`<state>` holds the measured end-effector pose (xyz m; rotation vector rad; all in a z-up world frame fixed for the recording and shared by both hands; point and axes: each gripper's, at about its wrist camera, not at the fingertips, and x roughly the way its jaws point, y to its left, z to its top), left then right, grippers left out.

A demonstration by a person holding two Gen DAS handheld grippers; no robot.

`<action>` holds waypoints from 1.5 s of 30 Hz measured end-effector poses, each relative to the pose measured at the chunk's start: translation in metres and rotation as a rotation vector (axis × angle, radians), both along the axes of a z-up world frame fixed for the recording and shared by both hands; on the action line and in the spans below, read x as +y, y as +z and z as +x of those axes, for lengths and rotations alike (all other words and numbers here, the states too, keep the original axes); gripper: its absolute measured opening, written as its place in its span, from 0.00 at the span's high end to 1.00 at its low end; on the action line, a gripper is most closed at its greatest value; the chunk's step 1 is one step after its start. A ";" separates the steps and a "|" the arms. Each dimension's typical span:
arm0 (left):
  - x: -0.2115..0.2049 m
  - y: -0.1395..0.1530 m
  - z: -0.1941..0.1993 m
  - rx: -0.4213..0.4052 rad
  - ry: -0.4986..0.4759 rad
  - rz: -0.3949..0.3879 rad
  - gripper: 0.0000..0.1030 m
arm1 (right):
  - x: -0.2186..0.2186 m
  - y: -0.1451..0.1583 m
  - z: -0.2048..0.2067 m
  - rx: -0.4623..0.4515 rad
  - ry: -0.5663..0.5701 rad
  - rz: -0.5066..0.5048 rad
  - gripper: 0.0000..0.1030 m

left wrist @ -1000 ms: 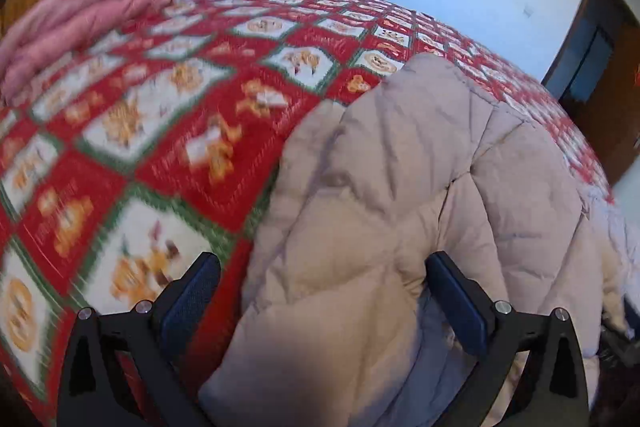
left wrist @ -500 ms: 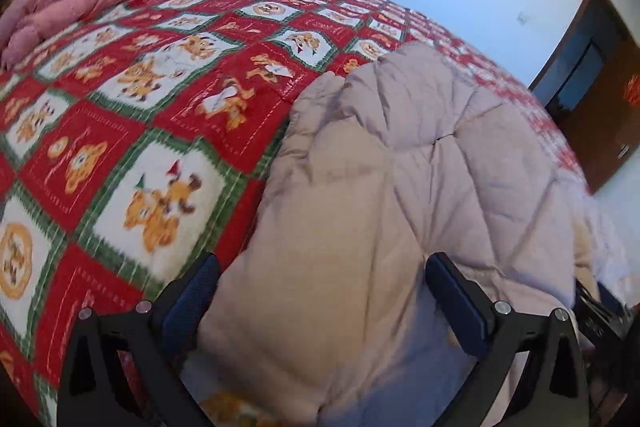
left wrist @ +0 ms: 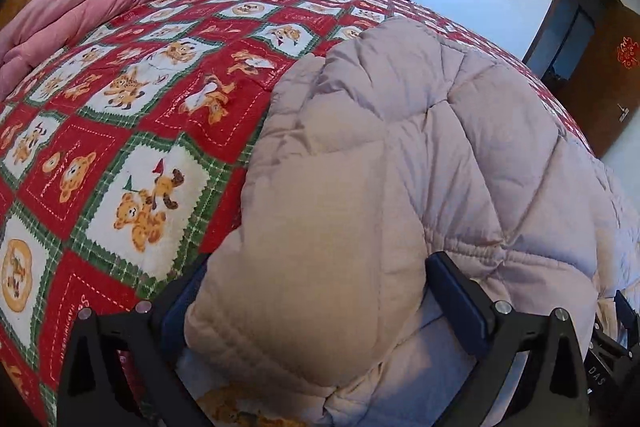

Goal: Fold large clothes

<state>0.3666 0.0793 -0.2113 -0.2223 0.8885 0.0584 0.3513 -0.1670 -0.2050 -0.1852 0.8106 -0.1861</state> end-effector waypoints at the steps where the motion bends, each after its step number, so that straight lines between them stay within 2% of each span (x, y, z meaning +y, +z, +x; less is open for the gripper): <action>1: -0.001 0.000 -0.001 -0.003 -0.003 0.005 0.01 | 0.001 0.000 0.000 0.001 0.000 -0.002 0.00; 14: -0.010 0.003 -0.003 -0.037 -0.082 -0.003 0.01 | 0.005 -0.003 0.001 0.004 -0.004 -0.025 0.00; 27: -0.014 0.009 -0.014 -0.052 -0.100 -0.034 0.19 | 0.011 -0.005 -0.002 0.000 -0.009 -0.036 0.00; 30: -0.012 0.014 -0.018 -0.040 -0.073 -0.022 0.19 | 0.010 -0.006 -0.002 -0.001 -0.009 -0.033 0.00; 32: -0.007 0.025 -0.023 -0.063 -0.046 -0.013 0.19 | 0.011 -0.005 -0.002 -0.001 -0.010 -0.034 0.00; 33: -0.004 0.029 -0.025 -0.076 -0.036 -0.016 0.19 | 0.011 -0.005 -0.003 -0.002 -0.010 -0.032 0.00; 35: 0.004 0.040 -0.033 -0.113 -0.041 -0.092 0.19 | 0.012 -0.004 -0.002 -0.004 -0.011 -0.033 0.00; 37: 0.005 0.040 -0.036 -0.110 -0.051 -0.147 0.19 | 0.013 -0.004 -0.003 -0.009 -0.012 -0.033 0.00; 41: -0.003 0.024 -0.022 -0.058 -0.057 -0.094 0.19 | 0.011 -0.003 -0.005 -0.015 -0.012 -0.029 0.00; 45: 0.002 0.017 -0.019 -0.035 -0.039 -0.095 0.19 | 0.007 -0.001 -0.008 -0.010 -0.005 -0.009 0.00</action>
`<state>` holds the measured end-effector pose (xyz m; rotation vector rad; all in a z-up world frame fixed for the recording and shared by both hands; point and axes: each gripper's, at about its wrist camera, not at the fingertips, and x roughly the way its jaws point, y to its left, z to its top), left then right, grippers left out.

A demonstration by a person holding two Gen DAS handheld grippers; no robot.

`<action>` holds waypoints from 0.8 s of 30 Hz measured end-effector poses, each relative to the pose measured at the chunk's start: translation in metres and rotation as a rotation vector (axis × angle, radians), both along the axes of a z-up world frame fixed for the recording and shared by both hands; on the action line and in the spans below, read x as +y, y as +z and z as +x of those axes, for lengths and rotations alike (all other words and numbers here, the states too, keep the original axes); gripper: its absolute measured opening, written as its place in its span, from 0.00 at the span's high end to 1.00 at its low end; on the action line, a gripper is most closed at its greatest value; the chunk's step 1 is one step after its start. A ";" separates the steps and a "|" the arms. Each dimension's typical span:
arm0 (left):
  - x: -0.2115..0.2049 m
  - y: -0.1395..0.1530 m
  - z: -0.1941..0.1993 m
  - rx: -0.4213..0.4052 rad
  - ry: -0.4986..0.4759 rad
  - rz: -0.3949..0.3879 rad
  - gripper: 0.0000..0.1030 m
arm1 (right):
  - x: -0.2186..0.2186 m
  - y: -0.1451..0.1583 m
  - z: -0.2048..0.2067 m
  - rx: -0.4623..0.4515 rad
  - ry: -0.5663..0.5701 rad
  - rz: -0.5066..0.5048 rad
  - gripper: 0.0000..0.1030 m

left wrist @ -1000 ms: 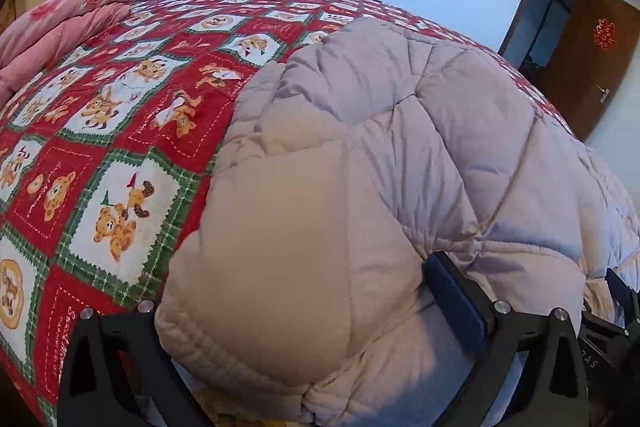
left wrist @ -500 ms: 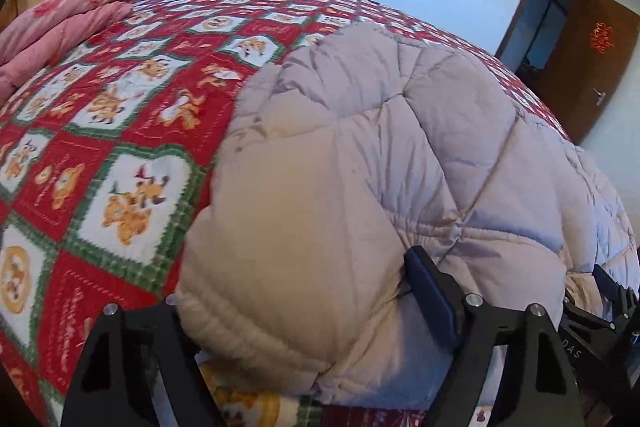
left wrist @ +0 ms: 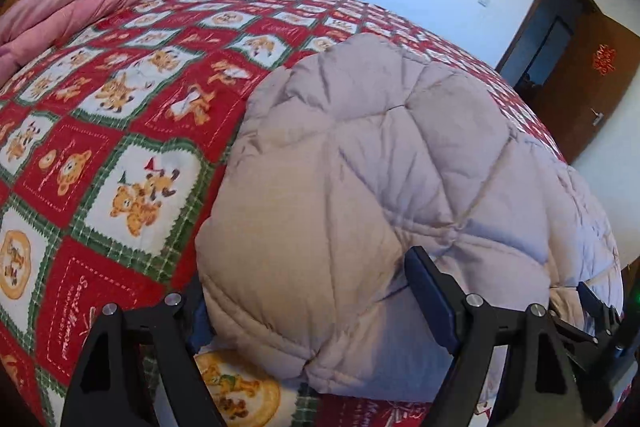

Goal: Fold large clothes

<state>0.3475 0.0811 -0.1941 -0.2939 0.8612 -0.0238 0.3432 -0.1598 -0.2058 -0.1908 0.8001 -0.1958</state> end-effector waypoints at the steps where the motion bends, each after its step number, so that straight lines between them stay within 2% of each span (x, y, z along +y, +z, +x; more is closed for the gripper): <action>1: 0.002 0.000 0.000 0.000 0.016 0.026 0.19 | -0.001 0.002 -0.001 0.005 0.004 0.006 0.00; 5: 0.007 -0.013 0.001 -0.008 -0.010 -0.013 0.22 | 0.005 0.008 -0.019 0.006 -0.008 -0.030 0.00; 6: 0.006 -0.012 -0.001 -0.020 -0.023 -0.010 0.31 | 0.011 0.002 -0.024 -0.009 -0.002 -0.068 0.00; 7: 0.005 -0.009 -0.002 -0.025 -0.039 -0.012 0.45 | 0.011 -0.002 -0.026 -0.019 -0.003 -0.075 0.00; 10: 0.008 0.004 -0.008 -0.048 -0.057 -0.022 0.67 | 0.006 0.000 -0.022 -0.004 -0.004 -0.040 0.00; 13: 0.011 0.019 -0.016 -0.083 -0.069 -0.038 0.73 | 0.007 0.003 -0.027 0.004 0.001 -0.036 0.00; 20: 0.026 0.043 -0.042 -0.153 -0.064 -0.116 0.75 | 0.008 0.000 -0.032 0.014 0.012 -0.042 0.00; 24: 0.045 0.046 -0.056 -0.156 -0.052 -0.120 0.76 | 0.021 -0.001 -0.043 0.011 0.021 -0.062 0.00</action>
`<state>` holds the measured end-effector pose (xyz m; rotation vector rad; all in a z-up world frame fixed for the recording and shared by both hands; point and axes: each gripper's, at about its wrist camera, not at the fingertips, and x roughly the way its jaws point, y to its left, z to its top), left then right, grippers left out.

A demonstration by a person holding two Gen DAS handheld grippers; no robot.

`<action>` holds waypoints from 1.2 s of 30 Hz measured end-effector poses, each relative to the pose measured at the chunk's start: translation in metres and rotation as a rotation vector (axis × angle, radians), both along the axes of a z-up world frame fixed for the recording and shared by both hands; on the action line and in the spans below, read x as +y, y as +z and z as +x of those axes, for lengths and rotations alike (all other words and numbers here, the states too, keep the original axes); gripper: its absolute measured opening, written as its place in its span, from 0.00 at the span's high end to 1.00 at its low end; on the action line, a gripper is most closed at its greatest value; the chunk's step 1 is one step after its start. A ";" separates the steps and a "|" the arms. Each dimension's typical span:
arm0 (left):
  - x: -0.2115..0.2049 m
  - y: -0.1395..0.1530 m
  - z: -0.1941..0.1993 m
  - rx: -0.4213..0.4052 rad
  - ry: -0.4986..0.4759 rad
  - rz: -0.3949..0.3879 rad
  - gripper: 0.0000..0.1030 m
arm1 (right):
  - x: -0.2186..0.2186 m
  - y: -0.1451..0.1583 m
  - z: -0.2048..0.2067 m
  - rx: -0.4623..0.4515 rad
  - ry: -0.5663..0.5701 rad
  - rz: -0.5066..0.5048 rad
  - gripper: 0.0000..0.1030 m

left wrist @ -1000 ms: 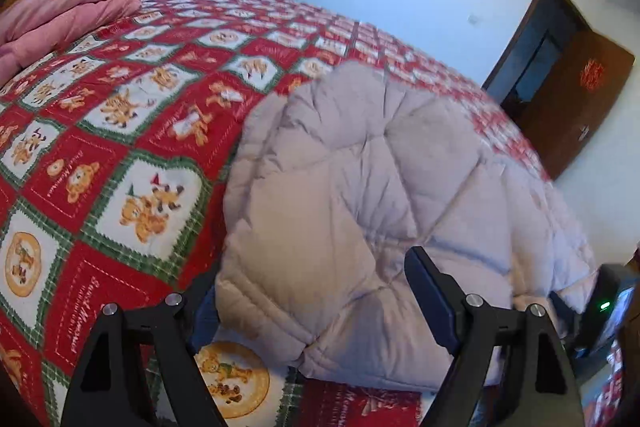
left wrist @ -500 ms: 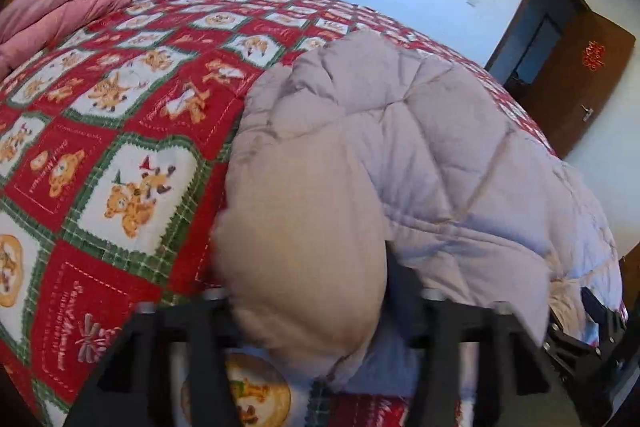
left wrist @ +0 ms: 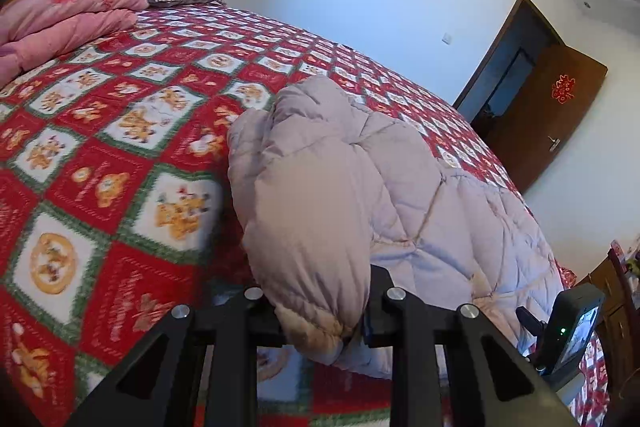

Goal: Fold large clothes

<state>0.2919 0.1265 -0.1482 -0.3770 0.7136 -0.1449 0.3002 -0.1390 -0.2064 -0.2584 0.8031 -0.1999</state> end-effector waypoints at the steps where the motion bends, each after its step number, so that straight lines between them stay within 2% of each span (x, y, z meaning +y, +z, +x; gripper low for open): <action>1: 0.008 0.001 -0.004 0.003 0.013 0.005 0.76 | 0.006 -0.001 -0.003 -0.006 0.003 -0.005 0.00; 4: 0.026 0.005 -0.007 0.009 0.047 0.037 0.76 | 0.024 -0.002 -0.010 -0.019 0.047 -0.012 0.00; 6: 0.034 0.015 -0.010 -0.004 0.064 0.060 0.77 | 0.029 0.003 -0.011 -0.001 0.096 0.024 0.00; 8: 0.034 0.029 -0.015 -0.040 0.073 0.101 0.77 | 0.025 0.014 -0.014 0.020 0.148 0.076 0.00; 11: 0.023 0.048 -0.013 -0.084 0.069 0.144 0.77 | 0.004 0.035 -0.023 -0.027 0.155 0.103 0.00; 14: -0.006 0.070 -0.008 -0.144 0.047 0.181 0.78 | -0.042 0.056 -0.030 -0.094 0.088 0.125 0.00; 17: -0.041 0.092 -0.004 -0.211 0.005 0.204 0.78 | -0.091 0.065 -0.033 -0.134 -0.031 0.145 0.00; 21: -0.103 0.120 0.006 -0.298 -0.091 0.239 0.78 | -0.154 0.069 -0.027 -0.130 -0.183 0.154 0.00; 24: -0.149 0.130 0.009 -0.341 -0.182 0.265 0.78 | -0.196 0.070 -0.034 -0.134 -0.274 0.148 0.00; 26: -0.188 0.131 0.012 -0.357 -0.262 0.281 0.78 | -0.224 0.074 -0.044 -0.140 -0.328 0.149 0.00; 30: -0.254 0.111 0.018 -0.351 -0.392 0.339 0.78 | -0.264 0.074 -0.065 -0.143 -0.402 0.158 0.00; 36: -0.338 0.046 0.010 -0.285 -0.583 0.483 0.79 | -0.297 0.057 -0.083 -0.115 -0.466 0.195 0.00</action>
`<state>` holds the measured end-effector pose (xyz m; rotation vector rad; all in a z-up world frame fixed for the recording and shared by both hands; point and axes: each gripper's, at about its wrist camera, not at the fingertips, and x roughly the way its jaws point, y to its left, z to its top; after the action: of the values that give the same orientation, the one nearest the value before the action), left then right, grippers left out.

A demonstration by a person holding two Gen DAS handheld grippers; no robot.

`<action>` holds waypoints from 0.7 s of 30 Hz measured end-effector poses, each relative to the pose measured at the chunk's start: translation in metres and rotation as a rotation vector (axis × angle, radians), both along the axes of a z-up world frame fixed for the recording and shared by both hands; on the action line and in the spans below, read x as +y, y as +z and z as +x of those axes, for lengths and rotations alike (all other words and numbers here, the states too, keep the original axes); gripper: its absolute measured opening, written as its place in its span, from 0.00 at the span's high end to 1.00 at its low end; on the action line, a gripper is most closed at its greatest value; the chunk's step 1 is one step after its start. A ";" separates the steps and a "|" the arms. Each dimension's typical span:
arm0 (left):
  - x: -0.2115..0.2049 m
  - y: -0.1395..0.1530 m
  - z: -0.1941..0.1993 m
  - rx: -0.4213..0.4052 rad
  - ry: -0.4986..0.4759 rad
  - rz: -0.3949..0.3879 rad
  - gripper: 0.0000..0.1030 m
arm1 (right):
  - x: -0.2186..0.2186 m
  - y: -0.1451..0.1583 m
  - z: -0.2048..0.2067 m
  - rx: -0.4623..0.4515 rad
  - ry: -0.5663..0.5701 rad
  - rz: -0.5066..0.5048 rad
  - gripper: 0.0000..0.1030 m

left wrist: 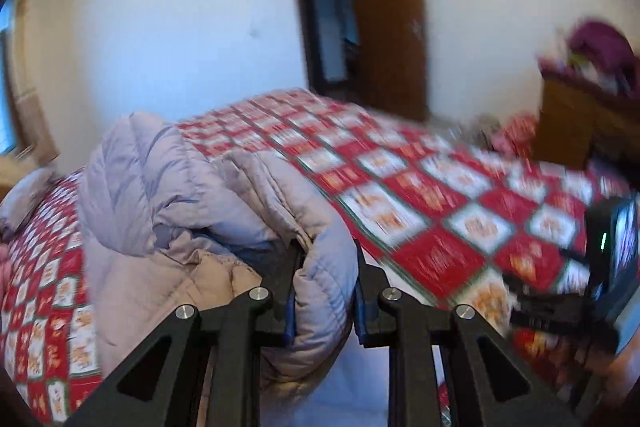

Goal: Fold large clothes

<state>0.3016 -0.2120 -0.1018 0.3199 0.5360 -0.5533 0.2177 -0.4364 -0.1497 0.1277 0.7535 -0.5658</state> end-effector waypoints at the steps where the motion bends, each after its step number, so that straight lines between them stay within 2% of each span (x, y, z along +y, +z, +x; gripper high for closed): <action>1: -0.012 -0.018 -0.003 0.011 -0.023 0.046 0.79 | -0.004 -0.003 -0.001 0.004 -0.005 0.008 0.00; 3: -0.027 -0.039 -0.008 0.015 -0.054 0.107 0.79 | -0.010 -0.007 -0.002 0.004 -0.010 0.022 0.00; 5: -0.038 -0.051 -0.015 -0.023 -0.060 0.165 0.78 | -0.012 -0.010 -0.002 0.003 -0.010 0.035 0.00; 6: -0.043 -0.054 -0.019 -0.044 -0.061 0.185 0.74 | -0.013 -0.010 -0.002 0.002 -0.008 0.039 0.00; 9: -0.047 -0.048 -0.028 -0.060 -0.082 0.207 0.48 | -0.011 -0.009 -0.003 -0.009 -0.003 0.036 0.00; 11: -0.044 -0.030 -0.041 -0.116 -0.075 0.186 0.41 | -0.014 -0.011 -0.002 -0.005 -0.003 0.046 0.00; 13: -0.039 -0.007 -0.054 -0.169 -0.084 0.146 0.23 | -0.016 -0.011 -0.002 -0.008 -0.005 0.053 0.00; 15: -0.025 0.016 -0.061 -0.200 -0.093 0.080 0.11 | -0.017 -0.011 -0.002 -0.009 -0.011 0.056 0.00; 18: 0.015 0.041 -0.059 -0.242 -0.030 0.011 0.09 | -0.017 -0.010 -0.001 0.010 -0.005 0.059 0.01; 19: 0.038 0.045 -0.047 -0.250 0.039 0.004 0.09 | -0.017 -0.009 0.000 0.015 -0.006 0.067 0.03; 21: 0.073 0.045 -0.019 -0.227 0.154 0.004 0.08 | -0.015 -0.001 0.006 0.027 0.016 0.106 0.19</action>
<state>0.2827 -0.1393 -0.0568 0.3371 0.3393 -0.3609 0.2239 -0.4516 -0.1512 0.2128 0.8108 -0.5136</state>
